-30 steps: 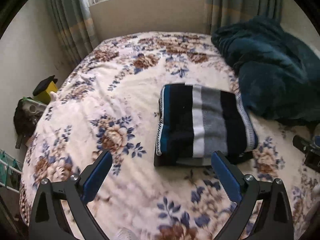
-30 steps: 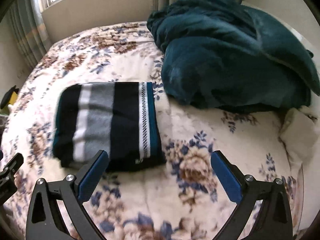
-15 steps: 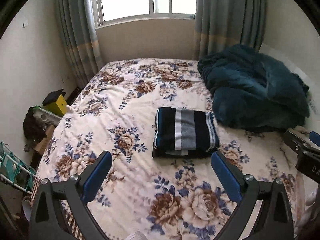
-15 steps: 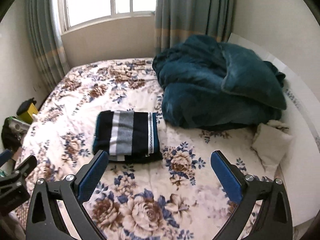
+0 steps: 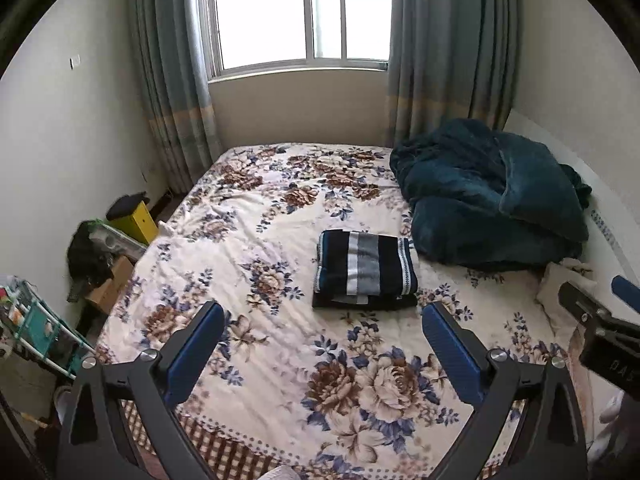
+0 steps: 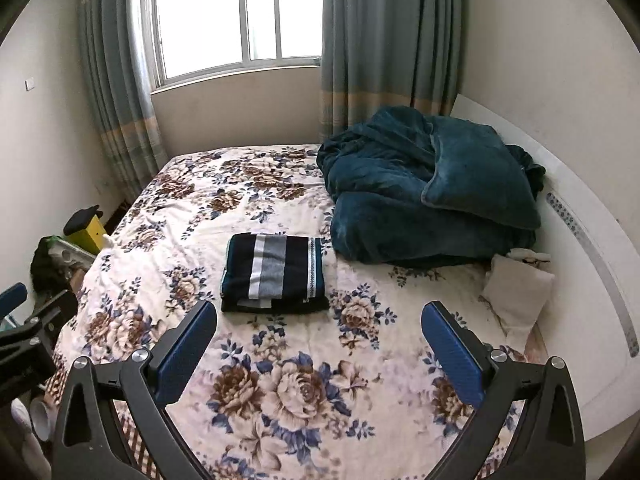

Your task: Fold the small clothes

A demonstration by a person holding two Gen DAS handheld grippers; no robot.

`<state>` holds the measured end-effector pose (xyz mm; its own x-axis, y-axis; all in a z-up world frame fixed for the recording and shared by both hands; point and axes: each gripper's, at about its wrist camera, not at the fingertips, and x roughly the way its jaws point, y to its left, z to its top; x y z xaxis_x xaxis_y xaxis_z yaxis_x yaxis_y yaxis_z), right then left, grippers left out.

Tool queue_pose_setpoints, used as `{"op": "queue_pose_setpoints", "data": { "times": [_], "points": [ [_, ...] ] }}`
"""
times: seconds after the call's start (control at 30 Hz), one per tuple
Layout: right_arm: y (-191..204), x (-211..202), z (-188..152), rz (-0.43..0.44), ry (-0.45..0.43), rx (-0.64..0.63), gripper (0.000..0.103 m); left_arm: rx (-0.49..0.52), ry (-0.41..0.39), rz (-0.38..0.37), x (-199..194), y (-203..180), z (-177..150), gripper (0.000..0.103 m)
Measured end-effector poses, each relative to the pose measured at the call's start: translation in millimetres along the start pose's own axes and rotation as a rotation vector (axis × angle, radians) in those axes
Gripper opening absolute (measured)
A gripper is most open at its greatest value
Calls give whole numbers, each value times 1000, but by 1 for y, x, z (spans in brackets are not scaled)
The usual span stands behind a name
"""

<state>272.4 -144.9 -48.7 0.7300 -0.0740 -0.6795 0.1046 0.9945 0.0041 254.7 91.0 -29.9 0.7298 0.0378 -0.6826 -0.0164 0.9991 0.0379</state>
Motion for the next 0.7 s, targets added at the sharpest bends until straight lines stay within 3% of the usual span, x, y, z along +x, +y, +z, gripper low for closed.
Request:
{"op": "queue_pose_setpoints", "data": {
  "times": [0.33,0.7],
  "points": [
    [0,-47,-8,27,-37,-2,103,-12,-24,-15,-25,4,-10,103],
    [0,-60,-8,38,-55,-6,103,-6,-41,-2,-35,2,-9,103]
  ]
}}
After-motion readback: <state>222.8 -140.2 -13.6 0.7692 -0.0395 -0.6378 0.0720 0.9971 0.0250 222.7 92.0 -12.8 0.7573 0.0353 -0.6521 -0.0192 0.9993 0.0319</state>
